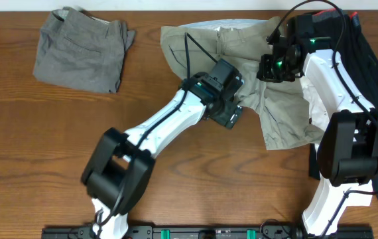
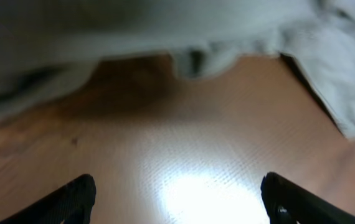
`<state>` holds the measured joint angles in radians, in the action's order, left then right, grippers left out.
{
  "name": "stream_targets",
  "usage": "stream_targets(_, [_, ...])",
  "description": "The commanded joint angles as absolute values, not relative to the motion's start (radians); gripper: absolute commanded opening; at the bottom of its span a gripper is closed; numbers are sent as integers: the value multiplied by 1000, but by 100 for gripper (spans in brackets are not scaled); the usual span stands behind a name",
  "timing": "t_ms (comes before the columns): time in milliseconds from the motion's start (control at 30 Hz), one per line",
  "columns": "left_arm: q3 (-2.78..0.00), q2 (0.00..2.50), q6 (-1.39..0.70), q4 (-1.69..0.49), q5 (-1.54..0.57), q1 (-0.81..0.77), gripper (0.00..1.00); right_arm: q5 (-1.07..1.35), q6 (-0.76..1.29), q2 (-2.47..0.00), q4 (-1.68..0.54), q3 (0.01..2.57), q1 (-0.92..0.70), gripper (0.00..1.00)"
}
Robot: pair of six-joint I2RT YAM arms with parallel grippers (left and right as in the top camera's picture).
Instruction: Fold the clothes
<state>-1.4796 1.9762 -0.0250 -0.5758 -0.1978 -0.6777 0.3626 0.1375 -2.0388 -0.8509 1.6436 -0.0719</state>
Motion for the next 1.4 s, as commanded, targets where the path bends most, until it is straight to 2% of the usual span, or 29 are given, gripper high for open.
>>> stream_targets(0, [-1475,2033,-150,-502,-156,-672,86,374,115,-2049,-849,1647,-70,6])
stream_targets(433, [-1475,2072,-432,-181,-156,-672,86,374,103,-2049,-857,1647,-70,10])
stream_targets(467, [-1475,2072,-445,-165,-156,-672,84,374,103,-2049,-857,1647,-70,10])
stream_targets(500, [-1475,2072,-451,-148,-156,-672,80,374,103,-2049,-857,1647,-70,9])
stream_targets(533, [-1475,2072,-451,-132,-156,-672,72,374,103,-2049,-857,1647,-70,10])
stream_targets(600, [-1475,2072,-451,-109,-156,-672,34,374,103,-2049,-857,1647,-70,10])
stream_targets(633, [-1475,2072,-451,-107,-156,-672,19,374,103,-2049,-857,1647,-70,10])
stream_targets(667, [-1475,2072,-451,-110,-157,-672,8,374,103,-2049,-857,1647,-70,10])
stream_targets(700, [-1475,2067,-451,-122,-157,-672,6,374,103,-2049,-858,1647,-70,10])
stream_targets(800, [-1476,2037,-450,-212,-157,-665,6,374,103,-2049,-868,1647,-70,10])
stream_targets(1133, [-1476,1742,-443,-873,-155,-611,6,374,103,-2049,-971,1647,-84,10])
stream_targets(1367, [-1475,1697,-448,-1238,-146,-615,7,370,88,-2049,-1017,1647,-118,15])
